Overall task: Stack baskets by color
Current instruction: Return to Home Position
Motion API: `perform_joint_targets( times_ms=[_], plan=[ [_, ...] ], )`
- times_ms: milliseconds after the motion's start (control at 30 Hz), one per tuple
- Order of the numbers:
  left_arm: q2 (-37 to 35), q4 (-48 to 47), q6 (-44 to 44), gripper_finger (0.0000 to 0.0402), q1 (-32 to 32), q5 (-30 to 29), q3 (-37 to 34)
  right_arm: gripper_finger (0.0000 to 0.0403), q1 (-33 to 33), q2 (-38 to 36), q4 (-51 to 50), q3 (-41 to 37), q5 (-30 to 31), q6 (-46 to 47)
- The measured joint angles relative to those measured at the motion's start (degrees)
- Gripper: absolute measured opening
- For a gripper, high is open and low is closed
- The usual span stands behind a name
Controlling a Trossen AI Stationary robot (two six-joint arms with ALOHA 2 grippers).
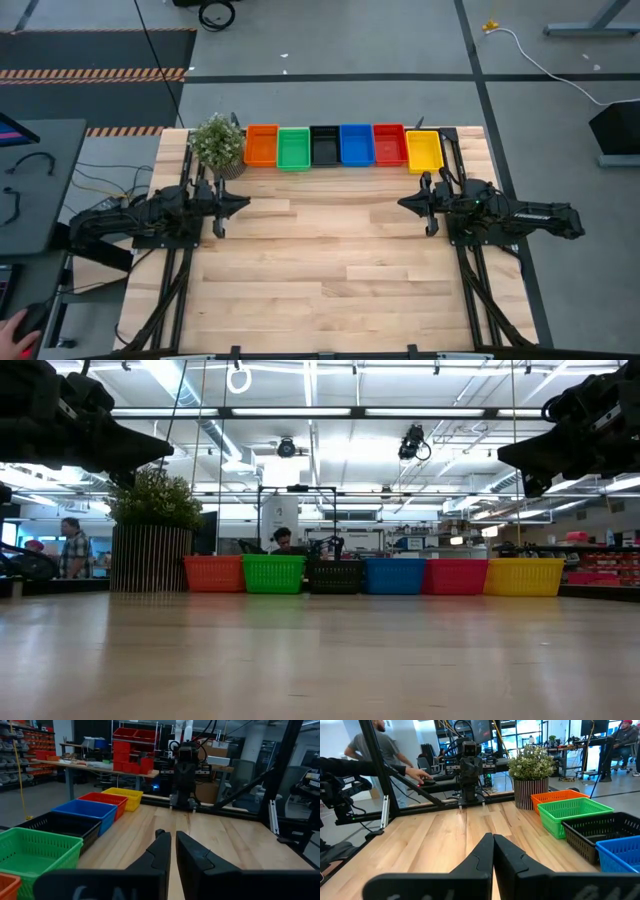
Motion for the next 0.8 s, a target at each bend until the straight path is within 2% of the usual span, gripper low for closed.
perform_joint_targets(
  times_ms=[467,800],
  plan=[
    [0.0,0.0,0.0,0.0023,0.0,0.0,0.0,0.0012,0.0,0.0,0.0,0.0,0.0,0.0],
    [0.0,0.0,0.0,0.0036,0.0,0.0,0.0,0.0012,0.0,0.0,0.0,0.0,0.0,0.0]
  ],
)
